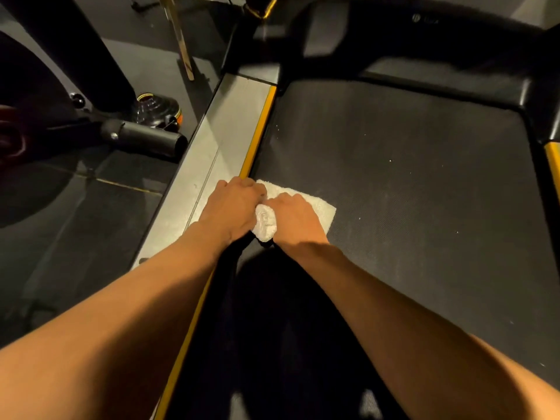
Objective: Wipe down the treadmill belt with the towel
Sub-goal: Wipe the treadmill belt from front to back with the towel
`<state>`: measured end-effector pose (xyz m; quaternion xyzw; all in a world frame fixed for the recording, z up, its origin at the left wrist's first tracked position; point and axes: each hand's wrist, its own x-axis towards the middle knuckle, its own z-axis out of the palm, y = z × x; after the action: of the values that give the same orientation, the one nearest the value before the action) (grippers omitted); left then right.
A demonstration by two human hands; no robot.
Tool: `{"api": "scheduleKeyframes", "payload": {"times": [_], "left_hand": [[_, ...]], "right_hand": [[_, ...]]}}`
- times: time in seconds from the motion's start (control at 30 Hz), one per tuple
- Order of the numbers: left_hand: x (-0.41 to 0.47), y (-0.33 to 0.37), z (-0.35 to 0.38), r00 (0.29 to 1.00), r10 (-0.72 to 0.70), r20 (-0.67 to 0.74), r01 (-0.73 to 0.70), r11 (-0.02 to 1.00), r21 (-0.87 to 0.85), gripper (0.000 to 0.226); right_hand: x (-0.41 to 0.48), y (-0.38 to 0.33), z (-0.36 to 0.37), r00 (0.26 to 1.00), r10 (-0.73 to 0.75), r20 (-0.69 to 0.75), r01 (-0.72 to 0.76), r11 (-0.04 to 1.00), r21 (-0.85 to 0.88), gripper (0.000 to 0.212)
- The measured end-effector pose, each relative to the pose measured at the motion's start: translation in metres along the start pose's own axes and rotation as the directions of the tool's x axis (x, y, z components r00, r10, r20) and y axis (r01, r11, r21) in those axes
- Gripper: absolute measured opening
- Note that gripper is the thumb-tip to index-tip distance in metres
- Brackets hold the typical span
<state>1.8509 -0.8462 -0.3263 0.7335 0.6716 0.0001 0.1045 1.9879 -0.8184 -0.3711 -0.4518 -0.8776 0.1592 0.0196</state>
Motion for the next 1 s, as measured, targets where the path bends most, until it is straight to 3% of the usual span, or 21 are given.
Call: {"api": "scheduleKeyframes", "payload": {"times": [0.13,0.33,0.43,0.57,0.67,0.73,0.83,0.9,1.0], "left_hand": [[0.005,0.0,-0.001,0.999,0.033,-0.043,-0.033,0.999,0.007,0.026],[0.024,0.007,0.002,0.988,-0.067,-0.141,0.062,0.997,-0.038,0.036],[0.034,0.007,0.006,0.981,-0.135,-0.142,0.126,0.99,-0.07,0.039],[0.05,0.009,0.011,0.961,-0.214,-0.174,0.198,0.975,-0.1,0.036],[0.06,0.011,0.012,0.952,-0.225,-0.209,0.207,0.973,-0.106,0.031],[0.065,0.008,0.011,0.948,-0.224,-0.226,0.2,0.972,-0.126,0.031],[0.065,-0.004,0.008,0.941,-0.213,-0.261,0.159,0.964,-0.213,0.031],[0.065,-0.012,0.007,0.938,-0.222,-0.265,0.141,0.945,-0.294,0.031],[0.068,-0.014,0.006,0.917,-0.295,-0.27,0.184,0.91,-0.371,0.037]], "right_hand": [[0.0,0.015,-0.026,0.999,-0.035,0.029,0.035,0.999,0.017,0.018],[0.03,0.068,-0.096,0.982,0.089,-0.165,-0.08,0.995,0.061,0.005],[0.066,0.086,-0.099,0.967,0.14,-0.215,-0.11,0.983,0.145,0.012],[0.107,0.082,-0.074,0.967,0.159,-0.197,-0.135,0.982,0.129,0.013],[0.108,0.071,-0.05,0.978,0.142,-0.151,-0.114,0.977,0.18,0.047],[0.098,0.06,-0.041,0.977,0.132,-0.168,-0.099,0.977,0.188,0.056],[0.088,0.056,-0.054,0.977,0.134,-0.165,-0.115,0.986,0.118,0.03],[0.094,0.059,-0.078,0.964,0.17,-0.205,-0.139,0.977,0.16,0.014],[0.134,0.069,-0.094,0.931,0.239,-0.275,-0.186,0.961,0.205,0.015]]}}
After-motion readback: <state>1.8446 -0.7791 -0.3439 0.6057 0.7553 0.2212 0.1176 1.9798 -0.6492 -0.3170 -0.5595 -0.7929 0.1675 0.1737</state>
